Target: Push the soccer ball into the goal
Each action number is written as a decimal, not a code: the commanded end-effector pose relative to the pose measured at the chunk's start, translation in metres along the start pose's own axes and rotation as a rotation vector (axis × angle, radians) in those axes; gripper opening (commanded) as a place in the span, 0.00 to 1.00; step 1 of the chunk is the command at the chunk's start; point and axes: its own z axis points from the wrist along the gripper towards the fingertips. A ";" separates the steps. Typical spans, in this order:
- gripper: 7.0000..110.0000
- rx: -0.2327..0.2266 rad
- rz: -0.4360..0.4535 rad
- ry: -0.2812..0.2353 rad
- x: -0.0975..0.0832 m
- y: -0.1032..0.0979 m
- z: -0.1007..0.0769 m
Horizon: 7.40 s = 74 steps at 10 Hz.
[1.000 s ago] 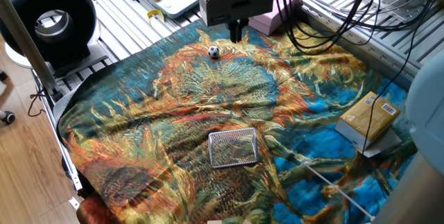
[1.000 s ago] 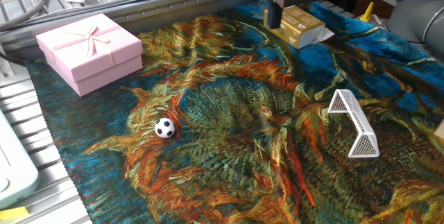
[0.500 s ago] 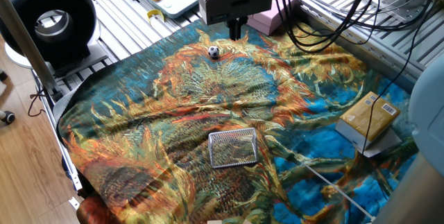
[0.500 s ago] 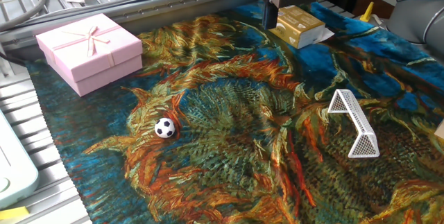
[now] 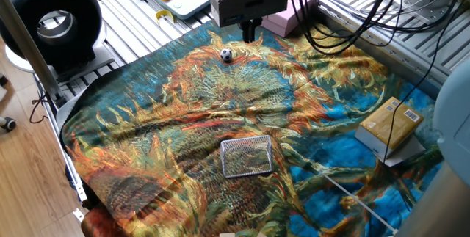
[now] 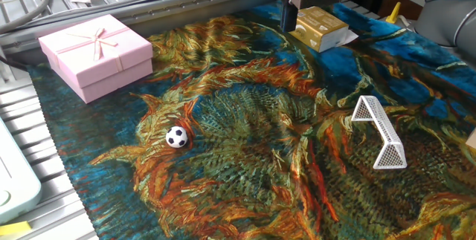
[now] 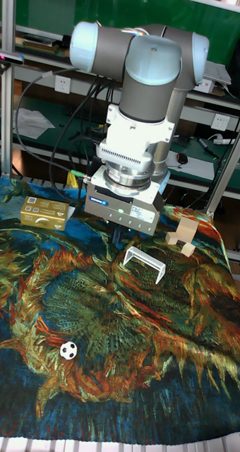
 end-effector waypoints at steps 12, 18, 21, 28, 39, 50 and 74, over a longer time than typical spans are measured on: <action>0.00 -0.255 0.272 0.038 0.001 0.063 -0.009; 0.00 -0.123 0.164 0.005 -0.001 0.030 -0.002; 0.00 -0.128 0.126 -0.035 -0.021 0.026 -0.004; 0.00 0.004 0.008 -0.032 -0.093 -0.005 -0.020; 0.00 0.087 -0.127 -0.135 -0.191 -0.030 -0.029; 0.00 0.073 -0.125 -0.179 -0.179 -0.028 0.005; 0.00 0.166 -0.183 -0.042 -0.177 -0.055 0.054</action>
